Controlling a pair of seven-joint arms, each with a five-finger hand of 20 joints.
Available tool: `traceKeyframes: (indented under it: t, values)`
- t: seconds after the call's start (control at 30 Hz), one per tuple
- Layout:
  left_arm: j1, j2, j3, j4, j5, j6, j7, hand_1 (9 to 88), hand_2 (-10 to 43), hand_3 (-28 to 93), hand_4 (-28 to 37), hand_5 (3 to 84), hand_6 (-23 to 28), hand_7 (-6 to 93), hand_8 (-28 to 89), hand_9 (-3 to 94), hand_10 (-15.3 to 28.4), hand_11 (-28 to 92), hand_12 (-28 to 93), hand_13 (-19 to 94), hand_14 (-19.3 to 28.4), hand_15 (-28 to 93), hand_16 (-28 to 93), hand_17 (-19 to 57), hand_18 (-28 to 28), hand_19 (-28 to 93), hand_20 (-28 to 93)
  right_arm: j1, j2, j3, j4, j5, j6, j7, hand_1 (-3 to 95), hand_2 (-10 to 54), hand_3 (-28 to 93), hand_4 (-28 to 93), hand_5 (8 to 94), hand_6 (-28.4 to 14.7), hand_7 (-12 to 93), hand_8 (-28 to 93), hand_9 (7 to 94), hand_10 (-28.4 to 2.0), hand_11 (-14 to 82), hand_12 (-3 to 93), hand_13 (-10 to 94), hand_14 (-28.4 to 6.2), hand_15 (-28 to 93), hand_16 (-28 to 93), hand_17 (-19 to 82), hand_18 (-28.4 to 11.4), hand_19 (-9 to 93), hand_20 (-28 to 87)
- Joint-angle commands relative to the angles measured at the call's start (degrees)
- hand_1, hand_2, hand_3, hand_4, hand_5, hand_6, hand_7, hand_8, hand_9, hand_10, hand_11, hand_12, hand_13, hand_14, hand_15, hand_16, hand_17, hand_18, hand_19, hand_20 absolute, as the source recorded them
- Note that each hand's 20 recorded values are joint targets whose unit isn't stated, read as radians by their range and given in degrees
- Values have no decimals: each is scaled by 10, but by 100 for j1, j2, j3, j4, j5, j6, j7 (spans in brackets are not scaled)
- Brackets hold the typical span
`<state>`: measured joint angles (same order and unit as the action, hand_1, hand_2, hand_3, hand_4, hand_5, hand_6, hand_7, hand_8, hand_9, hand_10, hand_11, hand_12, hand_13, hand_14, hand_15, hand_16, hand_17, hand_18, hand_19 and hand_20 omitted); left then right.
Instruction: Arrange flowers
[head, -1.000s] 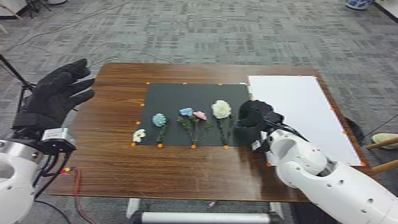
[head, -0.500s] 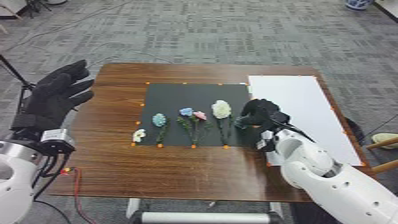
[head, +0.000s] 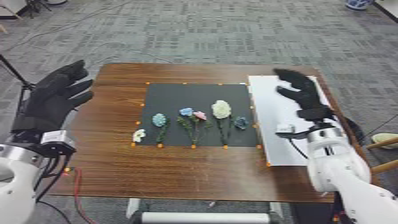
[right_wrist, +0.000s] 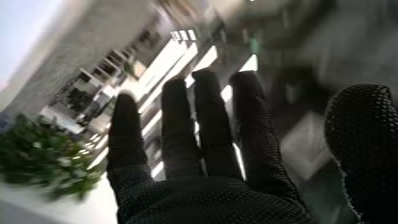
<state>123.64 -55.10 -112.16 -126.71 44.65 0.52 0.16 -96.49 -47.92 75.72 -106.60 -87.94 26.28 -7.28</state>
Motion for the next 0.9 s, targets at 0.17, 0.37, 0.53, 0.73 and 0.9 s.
traceKeyframes:
  t: [0.17, 0.37, 0.53, 0.73, 0.9]
  values:
    - [363, -211, 413, -128, 64, 453, 346, 256, -14, 698, -259, 189, 2, 203, -99, 118, 74, 188, 189, 53, 114, 420, -50, -107, 186, 383, 105, -1393, -1077, 1275, -216, 4287, -2710, -1684, 161, -21, 897, -232, 372, -4, 96, -88, 366, -84, 36, 177, 227, -95, 95, 222, 4, -208, 317, 131]
    - [334, -346, 485, -204, 270, 219, 167, 258, -16, 693, -259, 204, 11, 206, -101, 125, 79, 184, 197, 42, 109, 401, -52, -107, 180, 372, 102, -1682, -1235, 1264, -428, 3790, -2378, -1663, 145, -29, 877, -242, 342, -19, 84, -77, 340, -84, 29, 172, 227, -93, 23, 277, -3, -206, 306, 122]
    - [164, -424, 457, -130, 682, -96, -20, 261, -30, 681, -267, 203, 11, 204, -100, 124, 79, 178, 202, 29, 106, 362, -57, -117, 186, 362, 96, -1824, -1355, 1356, -490, 3514, -2344, -1489, 144, -30, 878, -243, 345, -21, 86, -76, 337, -86, 28, 172, 221, -92, 13, 282, -13, -205, 306, 119]
    - [127, -367, 774, -48, 711, 229, 300, 252, -42, 682, -272, 200, 9, 193, -95, 123, 76, 155, 203, 26, 104, 339, -49, -124, 188, 354, 89, -1674, -1334, 1220, -560, 3558, -2402, -1448, 144, -32, 877, -242, 351, -19, 91, -78, 324, -92, 25, 175, 209, -95, 10, 297, -28, -209, 312, 117]
    - [-163, -322, 1229, 141, 584, 355, 419, 254, -41, 684, -270, 205, 11, 197, -92, 126, 76, 163, 212, 29, 106, 348, -41, -122, 183, 356, 93, -1609, -1347, 1217, -547, 3532, -2401, -1336, 142, -31, 872, -243, 339, -23, 91, -76, 311, -99, 22, 181, 199, -98, 13, 309, -41, -216, 322, 117]
